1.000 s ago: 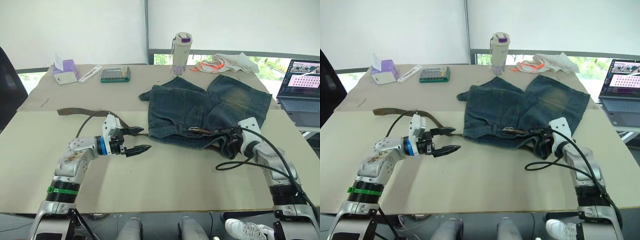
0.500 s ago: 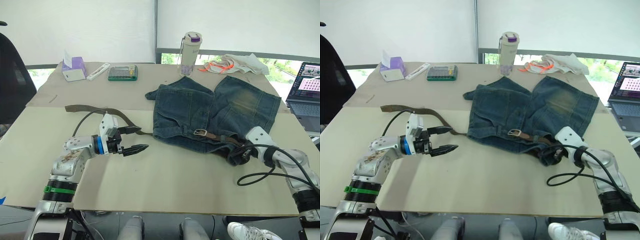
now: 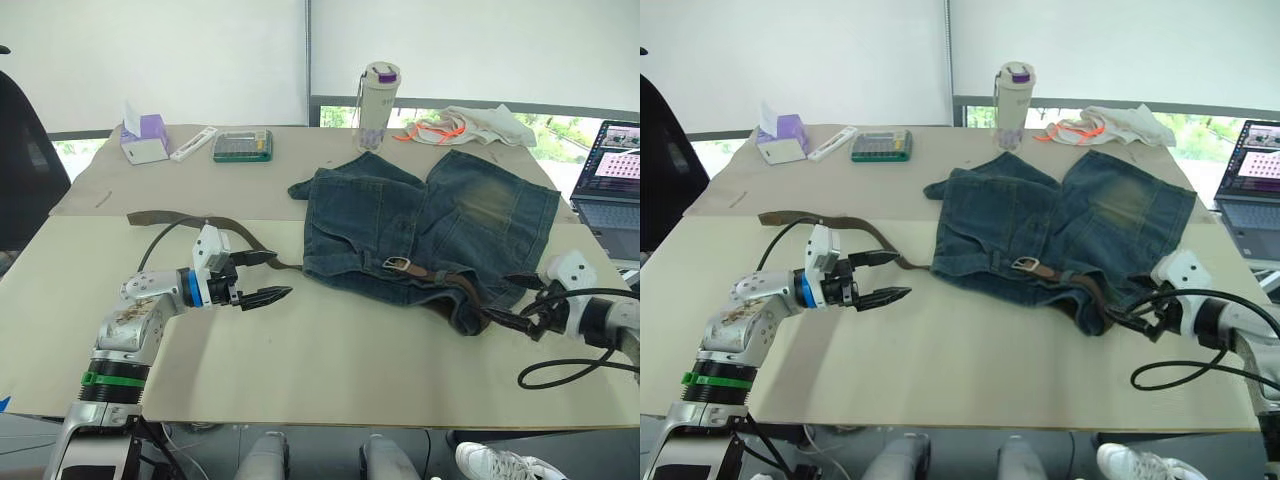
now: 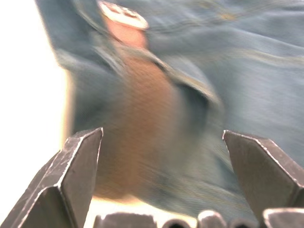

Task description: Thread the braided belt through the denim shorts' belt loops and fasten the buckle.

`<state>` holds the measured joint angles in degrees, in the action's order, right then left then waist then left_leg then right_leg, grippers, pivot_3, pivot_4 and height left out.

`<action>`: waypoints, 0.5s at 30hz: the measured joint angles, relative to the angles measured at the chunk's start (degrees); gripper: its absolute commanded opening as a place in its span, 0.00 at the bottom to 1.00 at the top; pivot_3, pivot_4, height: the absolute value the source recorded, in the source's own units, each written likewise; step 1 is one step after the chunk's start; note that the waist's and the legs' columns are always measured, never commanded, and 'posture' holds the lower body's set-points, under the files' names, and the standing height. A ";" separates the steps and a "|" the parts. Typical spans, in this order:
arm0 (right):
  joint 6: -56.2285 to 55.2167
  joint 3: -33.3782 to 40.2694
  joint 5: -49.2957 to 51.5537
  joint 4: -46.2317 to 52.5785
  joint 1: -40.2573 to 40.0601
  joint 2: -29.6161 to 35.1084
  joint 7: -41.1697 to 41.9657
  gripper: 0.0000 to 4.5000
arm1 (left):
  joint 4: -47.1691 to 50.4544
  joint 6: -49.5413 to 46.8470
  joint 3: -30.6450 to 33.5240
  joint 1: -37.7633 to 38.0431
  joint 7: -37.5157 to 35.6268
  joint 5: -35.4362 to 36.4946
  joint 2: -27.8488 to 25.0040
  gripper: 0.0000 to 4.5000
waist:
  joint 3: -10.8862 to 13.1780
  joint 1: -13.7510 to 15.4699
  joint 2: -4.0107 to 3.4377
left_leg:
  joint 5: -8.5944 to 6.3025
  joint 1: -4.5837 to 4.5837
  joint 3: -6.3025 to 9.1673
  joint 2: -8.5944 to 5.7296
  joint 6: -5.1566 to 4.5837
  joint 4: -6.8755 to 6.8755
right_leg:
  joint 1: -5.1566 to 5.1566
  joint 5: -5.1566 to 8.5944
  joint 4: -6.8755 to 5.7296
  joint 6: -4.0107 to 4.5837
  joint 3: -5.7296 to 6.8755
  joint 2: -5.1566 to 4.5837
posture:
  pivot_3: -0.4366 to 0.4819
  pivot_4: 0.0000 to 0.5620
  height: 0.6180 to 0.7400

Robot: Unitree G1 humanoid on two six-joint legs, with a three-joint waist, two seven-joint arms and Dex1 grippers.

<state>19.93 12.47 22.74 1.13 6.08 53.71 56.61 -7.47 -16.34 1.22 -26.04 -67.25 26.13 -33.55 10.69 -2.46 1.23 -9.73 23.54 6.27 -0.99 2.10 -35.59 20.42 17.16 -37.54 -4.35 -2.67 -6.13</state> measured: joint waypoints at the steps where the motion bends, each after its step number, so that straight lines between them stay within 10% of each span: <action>1: 2.08 -0.72 -0.02 2.70 -1.19 -0.54 -0.78 0.99 | 0.01 -0.09 0.01 0.06 0.07 0.00 -0.08 1.00 | 0.00 0.17 0.00 | 0.00 0.03 0.00 -0.01 0.00 -0.01 | 0.00 0.00 0.02 0.00 0.00 0.00 | 0.48 0.27 1.00; 10: 3.62 -2.95 -6.88 7.03 -5.75 -1.60 -8.03 0.99 | 0.27 -0.85 -0.01 0.14 0.30 0.02 -0.23 1.00 | 0.00 0.36 0.00 | 0.00 0.25 -0.01 -0.05 0.00 -0.09 | 0.18 0.00 0.02 0.00 0.03 -0.05 | 0.48 0.27 1.00; 15: -5.80 -4.07 -13.21 1.98 -6.32 1.14 -7.73 0.65 | 0.40 -1.06 -0.03 0.13 0.33 0.01 -0.21 1.00 | 0.00 0.30 0.00 | 0.00 0.25 -0.02 -0.05 0.00 -0.09 | 0.18 0.00 0.03 -0.01 0.03 -0.05 | 0.48 0.27 1.00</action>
<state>14.14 8.41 9.53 3.11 -0.24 54.85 48.88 -7.07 -17.39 1.19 -25.91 -66.92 26.14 -33.75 10.69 -2.15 1.23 -9.73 23.79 6.26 -1.04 2.10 -35.68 20.60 17.17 -37.52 -4.36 -2.64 -6.19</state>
